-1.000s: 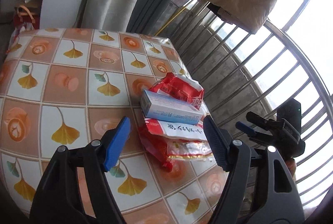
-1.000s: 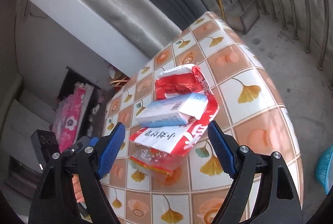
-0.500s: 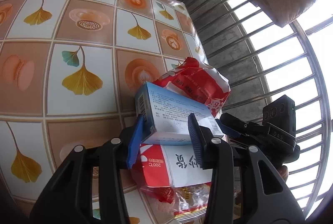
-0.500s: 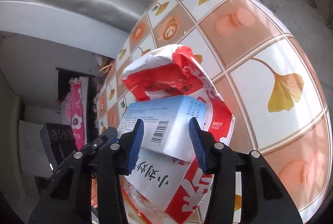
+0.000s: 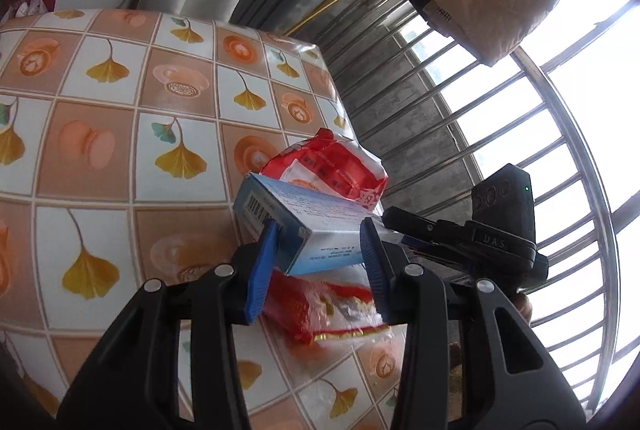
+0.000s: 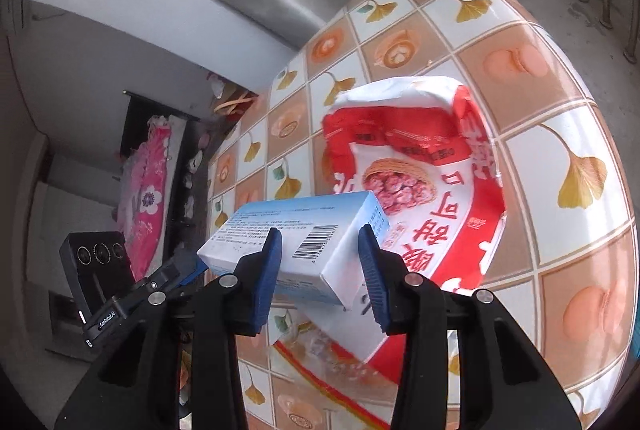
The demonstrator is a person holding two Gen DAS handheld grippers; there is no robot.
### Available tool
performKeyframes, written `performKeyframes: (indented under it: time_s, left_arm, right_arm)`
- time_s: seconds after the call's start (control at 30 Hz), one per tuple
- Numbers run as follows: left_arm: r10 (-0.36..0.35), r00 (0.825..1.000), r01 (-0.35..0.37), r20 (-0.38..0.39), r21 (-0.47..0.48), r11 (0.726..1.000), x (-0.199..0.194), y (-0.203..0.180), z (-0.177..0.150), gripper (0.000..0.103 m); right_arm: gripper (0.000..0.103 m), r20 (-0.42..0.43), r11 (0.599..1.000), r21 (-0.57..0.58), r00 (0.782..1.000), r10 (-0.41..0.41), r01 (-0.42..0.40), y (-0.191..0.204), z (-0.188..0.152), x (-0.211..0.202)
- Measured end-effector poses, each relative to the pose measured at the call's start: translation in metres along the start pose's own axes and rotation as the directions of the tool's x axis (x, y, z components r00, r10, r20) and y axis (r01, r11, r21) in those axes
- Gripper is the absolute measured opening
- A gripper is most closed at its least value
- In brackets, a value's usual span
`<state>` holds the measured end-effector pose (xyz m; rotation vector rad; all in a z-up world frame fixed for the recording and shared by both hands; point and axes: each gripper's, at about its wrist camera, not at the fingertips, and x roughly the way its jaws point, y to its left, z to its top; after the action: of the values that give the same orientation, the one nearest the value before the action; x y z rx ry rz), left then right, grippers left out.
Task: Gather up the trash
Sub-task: 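Close the left tool on the white-blue medicine box and lift it, then close the right tool on the red-white snack bag and lift it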
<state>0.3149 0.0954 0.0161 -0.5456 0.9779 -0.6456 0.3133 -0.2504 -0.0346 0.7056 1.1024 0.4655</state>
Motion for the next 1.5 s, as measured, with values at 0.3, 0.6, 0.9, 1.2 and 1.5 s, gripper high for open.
performKeyframes:
  time_s: [0.3, 0.6, 0.9, 1.2, 1.5]
  left_arm:
    - [0.003, 1.000, -0.002, 0.006, -0.034, 0.999, -0.101, 0.031, -0.101, 0.039]
    - [0.192, 0.981, -0.187, -0.009, 0.178, 0.966, -0.109, 0.026, -0.153, 0.069]
    - [0.276, 0.961, -0.247, 0.005, 0.466, 0.850, -0.040, 0.010, -0.128, 0.084]
    - [0.250, 0.960, -0.184, -0.126, 0.388, 0.903, -0.026, 0.026, -0.136, 0.084]
    - [0.342, 0.936, -0.275, -0.088, 0.429, 0.861, -0.014, 0.020, -0.138, 0.084]
  right_arm:
    - [0.040, -0.187, 0.980, -0.174, 0.981, 0.060, -0.093, 0.064, -0.044, 0.041]
    - [0.051, -0.189, 0.965, -0.257, 0.982, 0.001, -0.050, 0.075, -0.072, 0.046]
    - [0.064, 0.129, 0.997, -0.080, 0.992, 0.006, 0.005, 0.014, -0.052, -0.070]
    - [0.064, 0.096, 0.971, 0.237, 0.995, 0.014, -0.037, -0.090, -0.031, -0.045]
    - [0.057, 0.078, 0.968, 0.247, 0.997, 0.026, -0.045, -0.116, 0.011, 0.006]
